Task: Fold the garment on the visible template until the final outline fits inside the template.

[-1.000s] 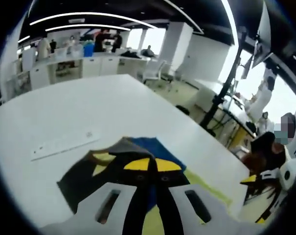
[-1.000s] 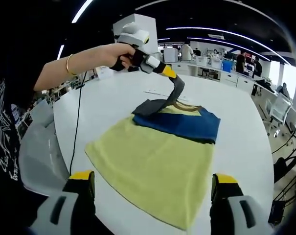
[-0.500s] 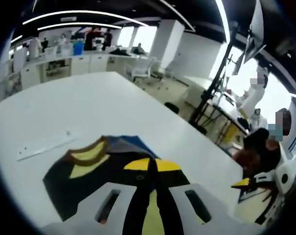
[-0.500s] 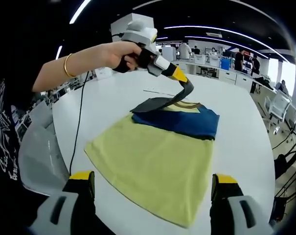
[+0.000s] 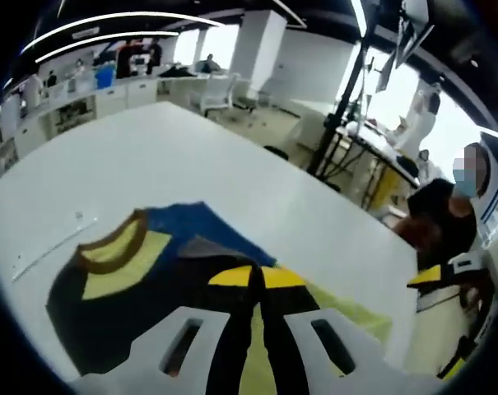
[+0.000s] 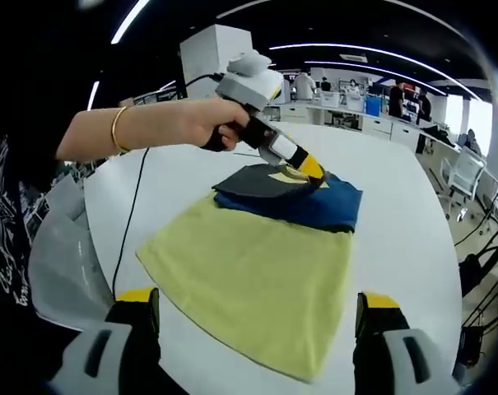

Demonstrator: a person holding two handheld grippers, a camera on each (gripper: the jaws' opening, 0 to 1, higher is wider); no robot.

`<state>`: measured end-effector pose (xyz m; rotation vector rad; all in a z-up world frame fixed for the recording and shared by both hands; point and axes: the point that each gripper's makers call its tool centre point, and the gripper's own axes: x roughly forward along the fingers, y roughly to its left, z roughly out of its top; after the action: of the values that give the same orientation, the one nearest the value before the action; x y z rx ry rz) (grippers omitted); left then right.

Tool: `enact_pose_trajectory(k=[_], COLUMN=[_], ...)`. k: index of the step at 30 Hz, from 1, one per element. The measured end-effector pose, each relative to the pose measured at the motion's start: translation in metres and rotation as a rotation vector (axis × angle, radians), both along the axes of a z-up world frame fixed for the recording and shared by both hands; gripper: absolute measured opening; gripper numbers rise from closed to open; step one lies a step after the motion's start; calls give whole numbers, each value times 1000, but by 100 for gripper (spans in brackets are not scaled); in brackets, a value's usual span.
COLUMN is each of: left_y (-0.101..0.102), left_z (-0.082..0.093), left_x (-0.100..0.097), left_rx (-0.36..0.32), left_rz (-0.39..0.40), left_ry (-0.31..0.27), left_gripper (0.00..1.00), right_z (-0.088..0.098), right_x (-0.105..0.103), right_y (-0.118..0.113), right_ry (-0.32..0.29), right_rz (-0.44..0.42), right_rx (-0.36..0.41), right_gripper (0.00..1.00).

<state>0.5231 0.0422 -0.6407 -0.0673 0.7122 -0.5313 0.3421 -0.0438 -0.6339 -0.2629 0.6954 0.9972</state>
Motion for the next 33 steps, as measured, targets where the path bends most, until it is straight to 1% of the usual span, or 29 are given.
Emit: enact_pose_trajectory(k=[2, 4, 11, 16, 19, 20, 21, 22, 23, 24, 25, 26, 29, 31, 33], left_y=[-3, -8, -18, -22, -25, -29, -32, -33, -35, -35, -34, -33, -34, -33, -31], left_z=[-8, -21, -52, -64, -66, -64, -64, -64, -63, -61, -59, -58, -55, -51, -46], left_x=[1, 2, -1, -1, 0, 1, 0, 0, -1, -1, 0, 0, 0, -3, -6], left_rx=[2, 17, 40, 30, 26, 1, -24, -30, -17, 4, 47, 53, 29, 11, 13], left_rz=[-3, -20, -45, -44, -56, -65, -67, -65, -73, -85, -107, -107, -97, -91, -90], left_ry=[7, 14, 39, 50, 45, 35, 47, 59, 55, 38, 10, 5, 8, 11, 5], left_gripper=[0, 0, 0, 0, 0, 0, 0, 0, 0, 1, 3, 6, 16, 20, 26], right_z=[-2, -4, -14, -19, -20, -20, -21, -21, -22, -22, -22, -22, -22, -21, -21], right_x=[0, -1, -1, -1, -1, 0, 0, 0, 0, 0, 0, 0, 1, 1, 3], right_y=[-2, -3, -11, -12, -12, -12, -12, -12, -12, -12, -12, -12, -12, -12, -13], right_ry=[2, 5, 27, 37, 41, 42, 42, 43, 42, 42, 43, 42, 40, 40, 40], right_rz=[-8, -13, -31, -36, -39, -39, -39, -39, -38, -38, -37, -37, -39, -42, -45], right_rx=[-2, 1, -2, -6, -4, -4, -5, -7, -9, -9, -10, -12, -10, -9, -9], right_gripper=[100, 100, 100, 100, 100, 100, 100, 100, 100, 100, 100, 100, 100, 100, 100])
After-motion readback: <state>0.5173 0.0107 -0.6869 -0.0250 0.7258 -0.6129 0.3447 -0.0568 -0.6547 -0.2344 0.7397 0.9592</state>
